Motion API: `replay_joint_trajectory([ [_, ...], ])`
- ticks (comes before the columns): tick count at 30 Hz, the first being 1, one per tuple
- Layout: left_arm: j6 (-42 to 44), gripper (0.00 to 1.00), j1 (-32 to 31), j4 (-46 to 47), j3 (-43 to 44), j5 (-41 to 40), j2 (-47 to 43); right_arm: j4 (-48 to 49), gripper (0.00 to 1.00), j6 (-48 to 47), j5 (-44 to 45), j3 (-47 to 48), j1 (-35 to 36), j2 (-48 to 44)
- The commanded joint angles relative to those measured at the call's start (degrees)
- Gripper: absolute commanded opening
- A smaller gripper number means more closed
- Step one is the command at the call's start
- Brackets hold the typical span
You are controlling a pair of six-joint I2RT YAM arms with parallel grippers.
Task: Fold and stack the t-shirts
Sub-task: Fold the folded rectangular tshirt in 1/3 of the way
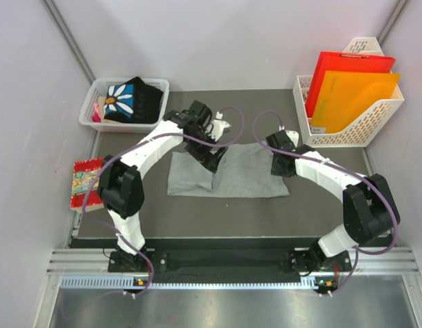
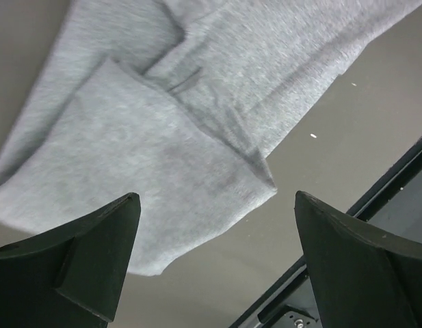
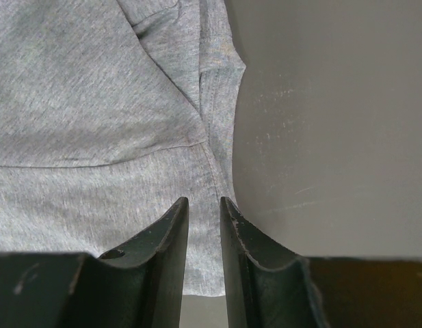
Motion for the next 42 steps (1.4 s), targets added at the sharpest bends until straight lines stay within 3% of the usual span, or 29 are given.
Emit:
replay_joint_trajectory([
  [1,1.9,0.99,5.2,1.9,-2.6,0.5,-7.6,0.3,0.26,-0.4,0.7,0.8,-0.5,-2.1],
  [8,2.7,0.99,6.4,10.0,-21.7,-3.2,-7.7,0.3,0.26,-0.3,0.0,1.7,-0.5,-1.9],
  [11,2.5,0.99,6.1,12.2,-24.6,-2.4,-6.4,0.0,0.26,-0.2,0.0,2.0,-0.5,-1.8],
  [19,2.0,0.97,3.1,13.5,-25.0,-0.3,-2.2,-0.3,0.26,0.7,-2.0,3.0,-0.4,-2.9],
  [25,5.8,0.97,3.8,8.1,-21.9,7.4,-9.0,-1.0,0.27,0.8,-5.6,5.7,-0.2,-3.9],
  [28,7.8,0.98,8.2,3.0,-16.8,13.3,-15.4,0.2,0.28,0.9,-9.8,7.9,0.6,-3.8],
  [31,8.4,0.99,16.9,1.0,-10.3,19.3,-20.4,0.6,0.29,0.9,-14.0,11.9,2.1,-1.3],
  [35,5.7,0.99,29.5,4.1,-6.5,19.4,-25.8,2.6,0.29,1.7,-19.7,16.8,5.9,4.6],
  [38,-0.5,0.99,34.7,13.4,-9.6,11.7,-29.5,6.2,0.30,3.8,-29.9,21.6,8.5,9.5],
  [39,-2.4,0.99,35.2,14.7,-11.0,6.0,-29.8,8.4,0.31,4.5,-32.6,22.6,9.1,11.0],
  [42,-4.4,0.99,36.5,16.9,-12.7,1.4,-29.1,10.5,0.31,6.5,-41.7,27.8,12.1,17.9],
])
